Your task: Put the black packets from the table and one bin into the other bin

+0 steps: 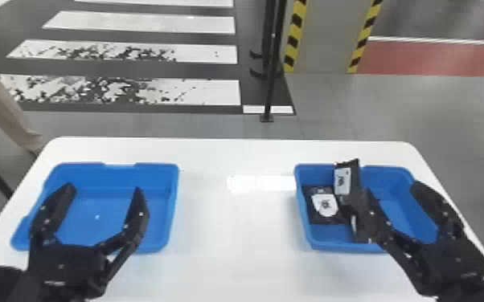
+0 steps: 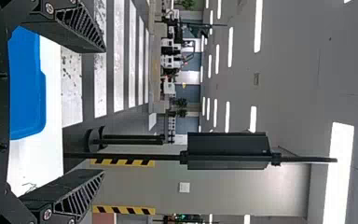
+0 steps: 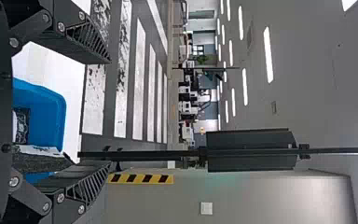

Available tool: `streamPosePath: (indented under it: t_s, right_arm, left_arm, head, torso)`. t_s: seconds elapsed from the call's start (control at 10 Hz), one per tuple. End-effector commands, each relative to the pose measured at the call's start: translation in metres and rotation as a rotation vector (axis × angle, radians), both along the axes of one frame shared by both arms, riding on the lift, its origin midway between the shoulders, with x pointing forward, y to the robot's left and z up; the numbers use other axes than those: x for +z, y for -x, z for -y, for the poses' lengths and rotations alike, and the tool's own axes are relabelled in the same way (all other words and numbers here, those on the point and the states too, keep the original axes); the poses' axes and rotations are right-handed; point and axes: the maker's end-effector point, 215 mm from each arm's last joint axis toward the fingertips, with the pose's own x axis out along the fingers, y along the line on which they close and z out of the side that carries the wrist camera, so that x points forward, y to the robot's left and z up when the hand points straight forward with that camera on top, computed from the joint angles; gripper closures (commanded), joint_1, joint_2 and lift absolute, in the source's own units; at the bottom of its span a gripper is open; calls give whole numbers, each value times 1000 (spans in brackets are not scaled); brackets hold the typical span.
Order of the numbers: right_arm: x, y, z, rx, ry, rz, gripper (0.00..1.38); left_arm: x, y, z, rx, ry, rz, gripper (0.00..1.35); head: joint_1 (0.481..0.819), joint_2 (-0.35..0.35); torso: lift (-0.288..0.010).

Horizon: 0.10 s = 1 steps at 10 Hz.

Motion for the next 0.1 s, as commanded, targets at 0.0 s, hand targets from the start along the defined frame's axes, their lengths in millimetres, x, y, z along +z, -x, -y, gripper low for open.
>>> streamPosePath:
  t_s: [0.0]
  right_arm:
    - [0, 0, -1, 1, 4, -4, 271]
  left_arm:
    - [0, 1, -2, 4, 0, 1, 113]
  head:
    - [695, -58]
  torso:
    - [-110]
